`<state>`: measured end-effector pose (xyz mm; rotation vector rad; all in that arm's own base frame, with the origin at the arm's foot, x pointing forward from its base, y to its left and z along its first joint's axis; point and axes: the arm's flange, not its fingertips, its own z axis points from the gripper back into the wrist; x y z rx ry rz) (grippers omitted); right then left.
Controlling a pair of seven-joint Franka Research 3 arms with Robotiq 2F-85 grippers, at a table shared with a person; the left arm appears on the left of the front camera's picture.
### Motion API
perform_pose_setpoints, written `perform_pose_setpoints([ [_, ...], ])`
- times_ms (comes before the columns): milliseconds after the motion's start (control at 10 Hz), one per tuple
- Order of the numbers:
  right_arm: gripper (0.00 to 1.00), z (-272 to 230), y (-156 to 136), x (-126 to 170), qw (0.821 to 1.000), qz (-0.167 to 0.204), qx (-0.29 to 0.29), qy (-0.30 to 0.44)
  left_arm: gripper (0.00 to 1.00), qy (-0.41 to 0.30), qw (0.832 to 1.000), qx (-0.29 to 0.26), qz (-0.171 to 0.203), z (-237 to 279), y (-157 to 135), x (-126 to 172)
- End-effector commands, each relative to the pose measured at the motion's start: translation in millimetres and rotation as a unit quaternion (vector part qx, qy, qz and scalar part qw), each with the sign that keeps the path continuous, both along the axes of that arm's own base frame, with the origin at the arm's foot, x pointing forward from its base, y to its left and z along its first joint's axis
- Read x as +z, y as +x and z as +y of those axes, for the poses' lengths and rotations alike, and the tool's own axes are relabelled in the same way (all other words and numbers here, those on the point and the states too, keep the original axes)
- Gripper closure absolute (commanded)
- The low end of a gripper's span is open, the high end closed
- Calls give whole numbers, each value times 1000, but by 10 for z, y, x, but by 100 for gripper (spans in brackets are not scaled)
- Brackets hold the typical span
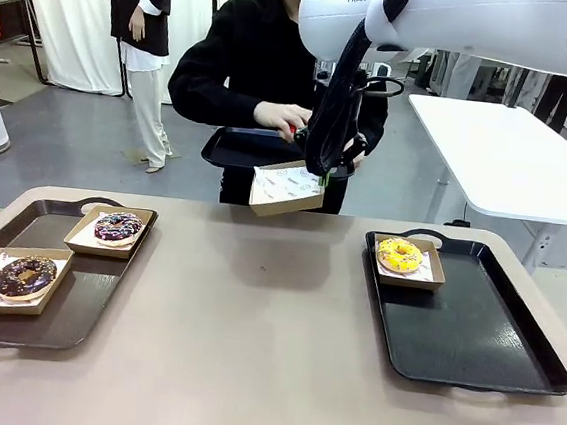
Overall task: Individually package the donuts and arrange them on the tray.
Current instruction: Place the picked Paper togo box on the Handle tray while simultaneously picking up another Paper togo box from the table with the other hand, then place the picked Paper togo box on the Handle tray.
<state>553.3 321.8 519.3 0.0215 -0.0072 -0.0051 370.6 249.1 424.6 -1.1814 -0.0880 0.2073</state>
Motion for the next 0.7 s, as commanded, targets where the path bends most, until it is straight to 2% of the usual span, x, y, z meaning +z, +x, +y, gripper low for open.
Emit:
perform_pose_setpoints([
  [0,100,-14,-40,47,1000,0,-5,5,0,-1,1000,3,3,9,-10,20],
  [600,100,-14,-40,47,1000,0,-5,5,0,-1,1000,3,3,9,-10,20],
])
